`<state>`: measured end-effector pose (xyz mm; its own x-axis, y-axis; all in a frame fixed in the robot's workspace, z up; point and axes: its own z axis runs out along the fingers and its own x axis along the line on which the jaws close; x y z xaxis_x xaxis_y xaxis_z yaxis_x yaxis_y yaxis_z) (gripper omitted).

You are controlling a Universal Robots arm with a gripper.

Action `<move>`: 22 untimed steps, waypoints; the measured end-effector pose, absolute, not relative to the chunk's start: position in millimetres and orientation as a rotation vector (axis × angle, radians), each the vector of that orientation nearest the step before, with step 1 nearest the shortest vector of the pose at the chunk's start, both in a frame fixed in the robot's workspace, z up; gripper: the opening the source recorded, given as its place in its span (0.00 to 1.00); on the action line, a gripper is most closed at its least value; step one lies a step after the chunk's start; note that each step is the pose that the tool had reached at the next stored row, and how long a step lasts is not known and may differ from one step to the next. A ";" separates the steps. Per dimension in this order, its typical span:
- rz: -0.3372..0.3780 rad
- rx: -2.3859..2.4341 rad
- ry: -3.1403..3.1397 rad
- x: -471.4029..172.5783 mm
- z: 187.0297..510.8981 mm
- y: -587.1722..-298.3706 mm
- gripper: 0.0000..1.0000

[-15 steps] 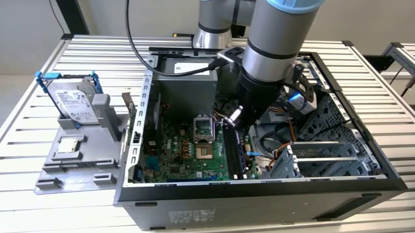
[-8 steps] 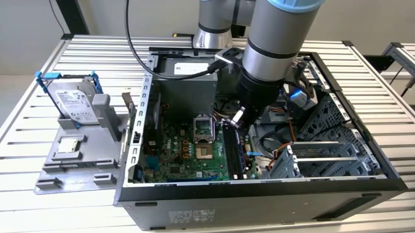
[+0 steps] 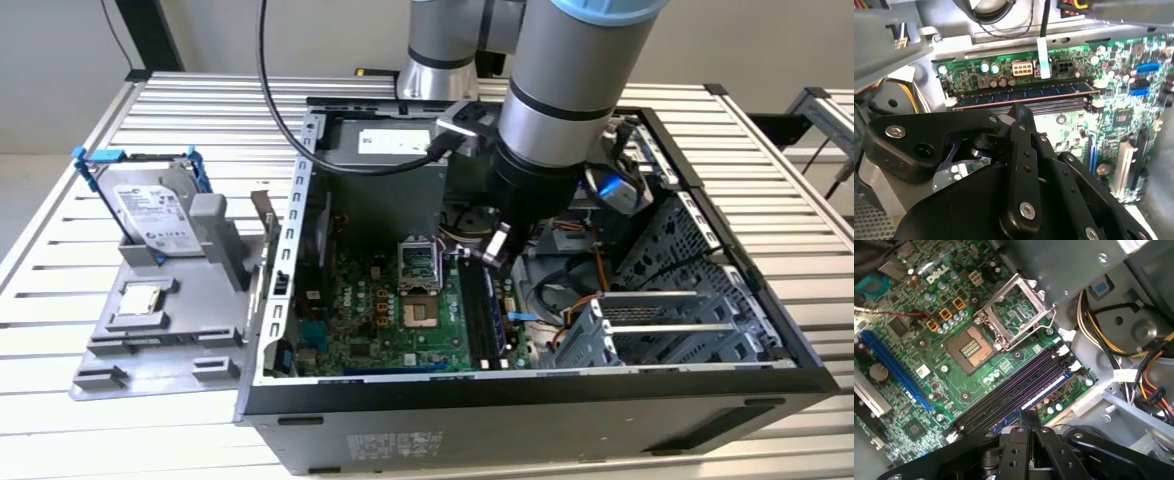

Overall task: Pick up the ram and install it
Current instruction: 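Press down the ram until it locks into place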

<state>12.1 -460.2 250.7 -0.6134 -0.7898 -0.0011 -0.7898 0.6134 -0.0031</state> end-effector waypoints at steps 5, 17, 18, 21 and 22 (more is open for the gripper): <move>-0.004 -1.509 2.752 12.1 250.7 -460.2 0.00; -0.005 -1.798 2.570 12.1 250.6 -460.2 0.00; -0.005 -1.822 2.553 12.1 250.6 -460.2 0.00; -0.006 -1.891 2.501 12.1 250.5 -460.2 0.00; -0.006 -1.913 2.484 12.1 250.5 -460.2 0.00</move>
